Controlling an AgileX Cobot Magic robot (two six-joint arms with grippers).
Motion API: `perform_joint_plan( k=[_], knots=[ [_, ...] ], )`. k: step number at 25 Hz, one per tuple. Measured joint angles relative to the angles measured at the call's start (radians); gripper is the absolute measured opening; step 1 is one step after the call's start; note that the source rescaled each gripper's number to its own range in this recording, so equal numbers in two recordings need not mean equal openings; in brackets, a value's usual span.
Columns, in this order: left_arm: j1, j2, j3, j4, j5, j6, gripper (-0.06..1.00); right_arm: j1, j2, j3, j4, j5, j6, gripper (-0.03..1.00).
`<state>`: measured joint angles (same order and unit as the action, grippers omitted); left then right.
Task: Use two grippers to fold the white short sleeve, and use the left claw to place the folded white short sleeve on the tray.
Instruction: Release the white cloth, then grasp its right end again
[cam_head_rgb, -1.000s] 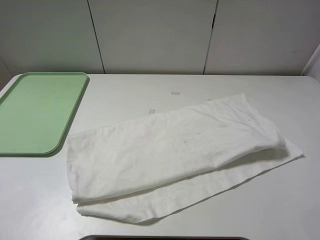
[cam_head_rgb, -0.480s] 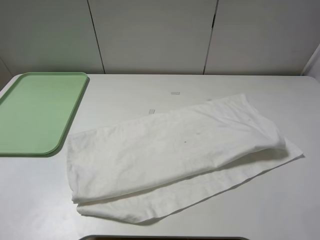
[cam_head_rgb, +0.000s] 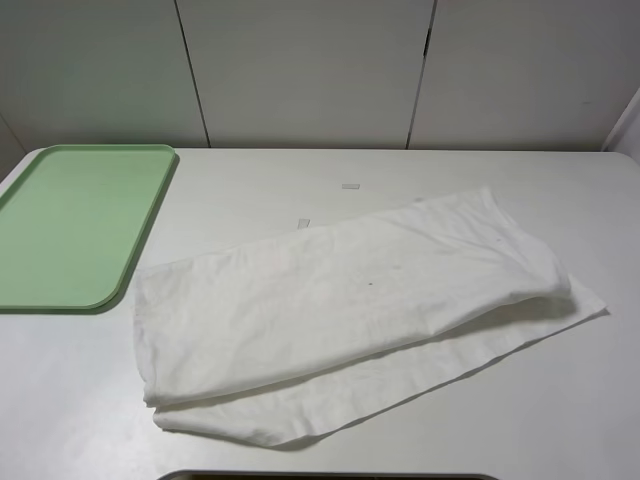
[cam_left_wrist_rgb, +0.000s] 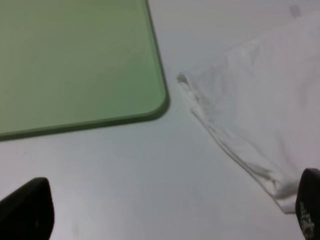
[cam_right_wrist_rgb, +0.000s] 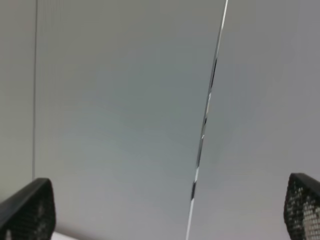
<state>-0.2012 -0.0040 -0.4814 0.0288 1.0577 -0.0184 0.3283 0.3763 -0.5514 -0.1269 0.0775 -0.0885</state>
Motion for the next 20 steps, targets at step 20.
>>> perform_joint_plan(
  k=[20],
  knots=[
    [0.120, -0.002, 0.000, 0.000, 0.000, 0.000, 0.97, 0.000, 0.002, 0.000, 0.275, 0.510, 0.004, 1.00]
  ],
)
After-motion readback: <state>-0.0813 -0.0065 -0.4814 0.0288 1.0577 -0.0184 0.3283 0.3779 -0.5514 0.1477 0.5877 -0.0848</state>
